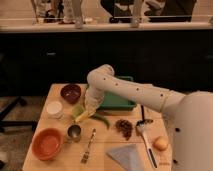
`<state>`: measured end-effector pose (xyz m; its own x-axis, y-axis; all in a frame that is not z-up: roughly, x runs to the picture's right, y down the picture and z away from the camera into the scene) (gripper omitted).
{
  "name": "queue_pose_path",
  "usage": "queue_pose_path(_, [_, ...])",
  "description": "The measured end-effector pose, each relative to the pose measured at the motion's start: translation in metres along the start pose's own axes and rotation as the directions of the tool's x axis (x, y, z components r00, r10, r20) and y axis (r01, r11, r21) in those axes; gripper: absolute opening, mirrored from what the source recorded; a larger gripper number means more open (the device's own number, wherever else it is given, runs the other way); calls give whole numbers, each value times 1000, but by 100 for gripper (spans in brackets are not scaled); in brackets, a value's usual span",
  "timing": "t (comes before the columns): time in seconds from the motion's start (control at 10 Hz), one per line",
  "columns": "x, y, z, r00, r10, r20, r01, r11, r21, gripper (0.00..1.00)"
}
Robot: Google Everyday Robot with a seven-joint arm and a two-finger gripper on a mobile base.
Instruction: Place banana in plastic cup
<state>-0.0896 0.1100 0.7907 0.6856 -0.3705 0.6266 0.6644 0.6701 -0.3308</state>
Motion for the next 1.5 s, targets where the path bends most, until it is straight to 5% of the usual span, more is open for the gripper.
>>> queue_pose_path(1.5, [-16,-43,21,996,-2,90,0,1000,30,0])
